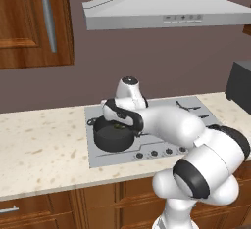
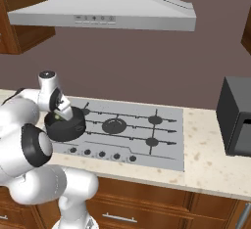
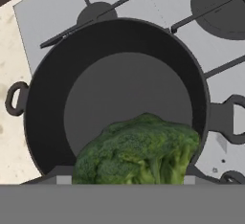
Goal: Turn on the burner for the pot on the stove. Wait thirty seconds for the pot to heat up. Then add the broccoli to the pot.
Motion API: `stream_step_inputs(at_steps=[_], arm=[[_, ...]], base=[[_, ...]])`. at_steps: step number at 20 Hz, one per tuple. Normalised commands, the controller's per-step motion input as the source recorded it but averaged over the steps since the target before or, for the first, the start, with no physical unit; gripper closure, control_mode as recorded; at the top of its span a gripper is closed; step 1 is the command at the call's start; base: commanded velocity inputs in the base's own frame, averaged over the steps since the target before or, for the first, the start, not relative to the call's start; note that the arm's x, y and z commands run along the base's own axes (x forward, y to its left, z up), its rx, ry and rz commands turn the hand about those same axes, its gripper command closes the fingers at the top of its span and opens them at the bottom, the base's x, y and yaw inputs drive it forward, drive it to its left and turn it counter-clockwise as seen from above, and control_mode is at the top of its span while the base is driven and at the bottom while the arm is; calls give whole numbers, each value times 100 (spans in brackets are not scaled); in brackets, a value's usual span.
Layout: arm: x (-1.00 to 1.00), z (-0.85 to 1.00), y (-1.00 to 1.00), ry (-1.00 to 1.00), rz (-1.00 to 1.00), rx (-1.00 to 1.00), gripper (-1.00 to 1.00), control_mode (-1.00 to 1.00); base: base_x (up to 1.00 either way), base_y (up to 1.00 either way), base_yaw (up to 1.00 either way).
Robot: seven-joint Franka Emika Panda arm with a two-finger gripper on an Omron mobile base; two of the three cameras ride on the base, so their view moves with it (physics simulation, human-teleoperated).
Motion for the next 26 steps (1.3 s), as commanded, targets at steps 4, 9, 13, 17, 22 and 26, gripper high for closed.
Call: stream_step_inputs(at_steps=[4,9,13,17,22,26], arm=[[23,-16,0,0,0,0,100,-100],[27,-7,0,0,0,0,100,-100],[35,0,15,0,-2,0,100,-100],[31,0,20,-3,-4,-1,100,-100],[14,-5,16,-6,-1,-5,-100,-100],[0,-2,0,-1,0,0,-100,-100]], base=[[0,0,0],[0,0,0],[0,0,0],[0,0,0],[0,0,0],[0,0,0]])
